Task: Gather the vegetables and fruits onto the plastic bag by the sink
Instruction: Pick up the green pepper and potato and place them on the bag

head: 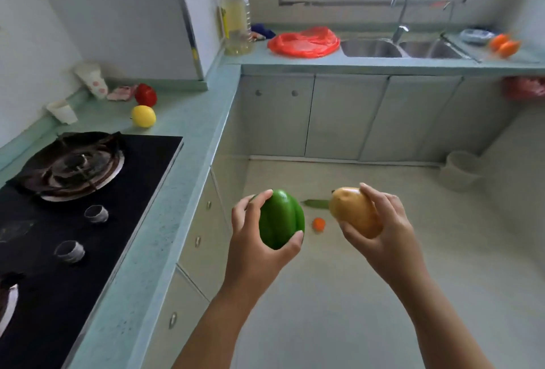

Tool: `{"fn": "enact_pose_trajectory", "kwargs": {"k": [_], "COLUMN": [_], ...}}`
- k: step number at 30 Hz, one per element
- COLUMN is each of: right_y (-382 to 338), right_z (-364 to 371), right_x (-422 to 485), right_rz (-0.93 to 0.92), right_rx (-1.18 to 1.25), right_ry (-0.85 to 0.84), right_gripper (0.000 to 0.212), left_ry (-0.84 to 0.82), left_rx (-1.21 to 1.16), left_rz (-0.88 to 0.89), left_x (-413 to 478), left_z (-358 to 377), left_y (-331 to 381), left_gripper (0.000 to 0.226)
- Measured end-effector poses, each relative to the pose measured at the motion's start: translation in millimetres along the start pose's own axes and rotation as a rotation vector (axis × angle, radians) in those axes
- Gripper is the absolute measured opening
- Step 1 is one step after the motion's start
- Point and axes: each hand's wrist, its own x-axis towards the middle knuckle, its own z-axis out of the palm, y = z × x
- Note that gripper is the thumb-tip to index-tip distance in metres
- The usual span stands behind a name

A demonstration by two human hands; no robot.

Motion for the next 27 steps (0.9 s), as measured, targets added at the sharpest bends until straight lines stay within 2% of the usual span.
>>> {"fn": "enact_pose_trajectory", "kwargs": {"k": [14, 20, 27], "right_y": [57, 69, 65], "right_z": [-12, 21, 83], "right_x": [78, 146, 271], "right_rz": [0.049, 0.048, 0.034], "right_rx": [0.056, 0.038, 0.020], "right_ry": [0.005, 0.004, -0.030], "right_gripper": [0.065, 0.065, 0.065], "left_ry": [-0.039, -0.038, -0.007], "left_rx": [-0.010, -0.025, -0.067], "left_rz": [-0.037, -0.098, -0.101], "left_x": [88, 158, 288], "left_z": [72, 86, 83], "left_y": [3, -27, -67], "left_gripper": [0.065, 0.061, 0.064]}}
